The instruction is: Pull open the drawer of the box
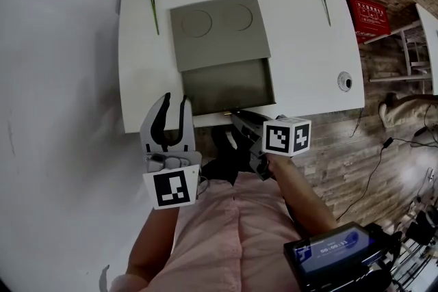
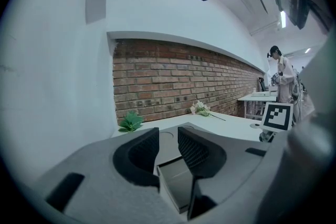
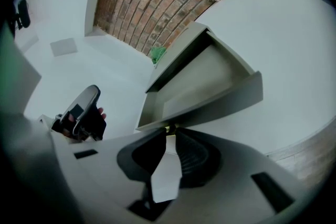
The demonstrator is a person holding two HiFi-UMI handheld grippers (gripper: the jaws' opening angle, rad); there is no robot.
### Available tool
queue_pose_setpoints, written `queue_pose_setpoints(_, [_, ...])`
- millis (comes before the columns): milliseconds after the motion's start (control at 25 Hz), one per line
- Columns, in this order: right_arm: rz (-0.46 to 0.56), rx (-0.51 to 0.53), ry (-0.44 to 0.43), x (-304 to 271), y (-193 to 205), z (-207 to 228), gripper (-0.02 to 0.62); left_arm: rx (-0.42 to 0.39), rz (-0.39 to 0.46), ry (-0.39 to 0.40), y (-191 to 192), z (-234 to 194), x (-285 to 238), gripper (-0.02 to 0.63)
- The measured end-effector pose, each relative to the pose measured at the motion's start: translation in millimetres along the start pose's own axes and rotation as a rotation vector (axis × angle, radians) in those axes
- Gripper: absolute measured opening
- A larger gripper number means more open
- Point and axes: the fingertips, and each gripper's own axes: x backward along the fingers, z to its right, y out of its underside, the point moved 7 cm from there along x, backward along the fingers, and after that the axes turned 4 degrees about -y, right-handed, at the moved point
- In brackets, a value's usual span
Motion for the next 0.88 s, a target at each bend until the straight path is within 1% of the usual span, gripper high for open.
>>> queue_pose_setpoints(400, [-0.003,-0.005,-0.003,1.1,1.0,1.0,0.063,0.005,-0.007,-0.004,3.9,4.1,6.7,0.117])
queue_pose_setpoints(720, [-0.006,0.001,-0.014,-0.9,2.1,0.6,0.061,0.015,-0.002,-0.037,1.0,0.7,13.4,0.117])
queue_pose_setpoints(880, [-0.005,0.005,-0.022,-1.7,1.8,1.8,0.061,0.028,0.0,-0.05,3.8,5.7,17.0,0.117])
